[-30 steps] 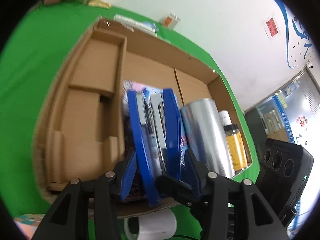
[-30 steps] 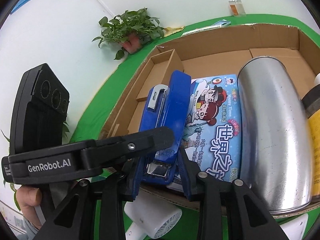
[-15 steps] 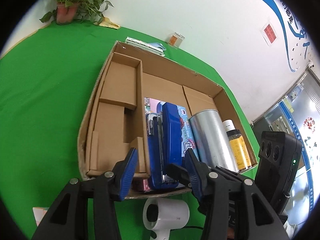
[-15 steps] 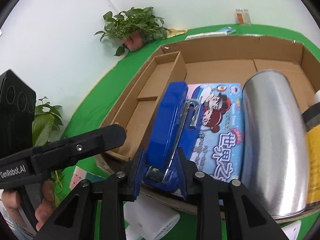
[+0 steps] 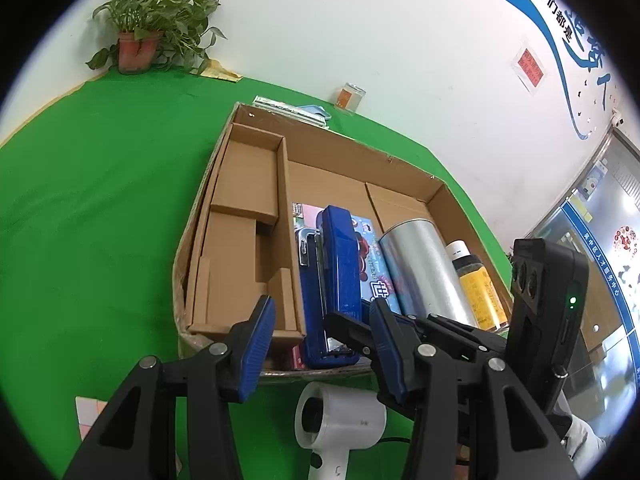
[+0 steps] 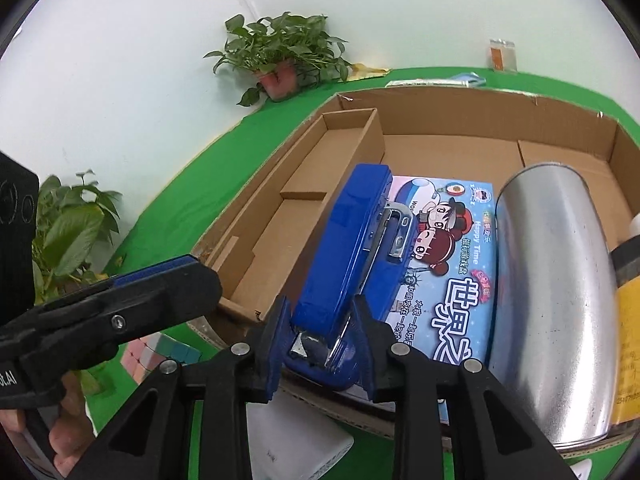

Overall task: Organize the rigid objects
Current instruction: 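Lower the stapler into the box beside the magazine and open the right tool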

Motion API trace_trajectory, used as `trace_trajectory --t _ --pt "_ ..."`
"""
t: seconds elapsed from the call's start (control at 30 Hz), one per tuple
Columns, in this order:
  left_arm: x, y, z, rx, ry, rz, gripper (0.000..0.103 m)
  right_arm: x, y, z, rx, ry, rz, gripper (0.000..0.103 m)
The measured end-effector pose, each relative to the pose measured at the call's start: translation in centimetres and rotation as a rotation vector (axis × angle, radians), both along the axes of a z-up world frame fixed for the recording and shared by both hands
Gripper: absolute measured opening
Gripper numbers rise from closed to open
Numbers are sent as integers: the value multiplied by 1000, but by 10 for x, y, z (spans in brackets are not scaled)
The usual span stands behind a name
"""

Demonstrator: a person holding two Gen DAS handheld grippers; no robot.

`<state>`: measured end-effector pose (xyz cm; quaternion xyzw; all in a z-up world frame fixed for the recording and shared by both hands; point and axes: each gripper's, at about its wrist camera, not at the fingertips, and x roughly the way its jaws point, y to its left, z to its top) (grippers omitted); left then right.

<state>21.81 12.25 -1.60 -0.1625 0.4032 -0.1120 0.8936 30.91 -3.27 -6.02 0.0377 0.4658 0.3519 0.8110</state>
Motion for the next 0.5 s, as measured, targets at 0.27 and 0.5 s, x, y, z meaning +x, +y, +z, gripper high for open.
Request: trace_trajectory --t 0.27,0.5 --pt "-8 -1 6 46 -29 36 48 1 -8 -2 37 23 32 30" --pt "-69 -22 33 260 -350 178 101 -62 -54 41 -47 -285 -108 102"
